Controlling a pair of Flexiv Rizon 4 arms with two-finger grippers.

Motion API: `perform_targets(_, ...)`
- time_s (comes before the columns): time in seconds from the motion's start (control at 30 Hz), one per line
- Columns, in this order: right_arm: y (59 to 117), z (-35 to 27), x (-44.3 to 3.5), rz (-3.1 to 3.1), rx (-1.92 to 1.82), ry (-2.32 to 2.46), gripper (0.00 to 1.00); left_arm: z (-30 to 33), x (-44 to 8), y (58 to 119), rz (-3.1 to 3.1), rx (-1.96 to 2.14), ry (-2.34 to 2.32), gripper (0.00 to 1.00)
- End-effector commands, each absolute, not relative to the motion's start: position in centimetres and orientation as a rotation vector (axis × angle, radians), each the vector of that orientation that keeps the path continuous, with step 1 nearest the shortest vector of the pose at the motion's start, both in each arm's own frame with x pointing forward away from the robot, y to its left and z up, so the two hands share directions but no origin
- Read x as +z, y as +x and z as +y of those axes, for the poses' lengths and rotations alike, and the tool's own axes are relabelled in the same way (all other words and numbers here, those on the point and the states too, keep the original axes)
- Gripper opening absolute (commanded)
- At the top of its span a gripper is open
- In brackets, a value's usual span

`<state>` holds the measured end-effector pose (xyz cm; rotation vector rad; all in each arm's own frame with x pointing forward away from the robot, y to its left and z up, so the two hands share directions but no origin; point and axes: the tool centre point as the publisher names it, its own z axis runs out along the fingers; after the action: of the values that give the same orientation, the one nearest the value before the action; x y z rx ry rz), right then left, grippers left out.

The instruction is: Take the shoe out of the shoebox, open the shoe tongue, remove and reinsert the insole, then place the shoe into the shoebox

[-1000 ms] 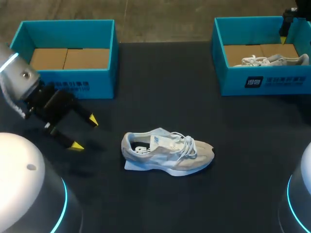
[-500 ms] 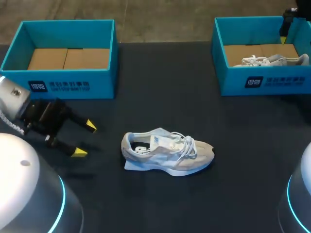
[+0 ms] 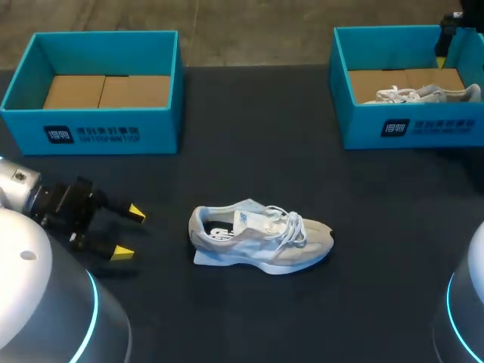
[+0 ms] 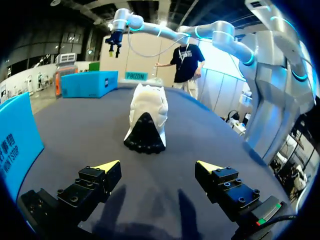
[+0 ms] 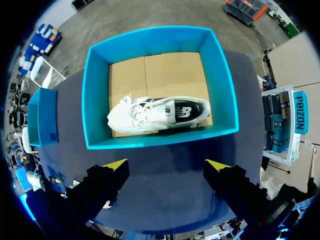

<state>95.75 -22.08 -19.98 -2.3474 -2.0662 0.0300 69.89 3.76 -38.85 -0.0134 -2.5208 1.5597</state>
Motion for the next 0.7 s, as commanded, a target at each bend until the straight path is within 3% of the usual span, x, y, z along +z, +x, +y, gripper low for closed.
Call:
perform_targets(0.03, 95.6, -22.0, -20.0, -2.066, 0.028, -2.351, 1.00, 3.7, -39.9, 70.8, -2.440, 1.611, -0.067, 1.00)
perform_targets(0.7, 95.6, -22.0, -20.0, -2.066, 0.028, -2.351, 1.00, 0.1, -40.5, 71.4, -2.391, 1.773, -0.006, 1.00)
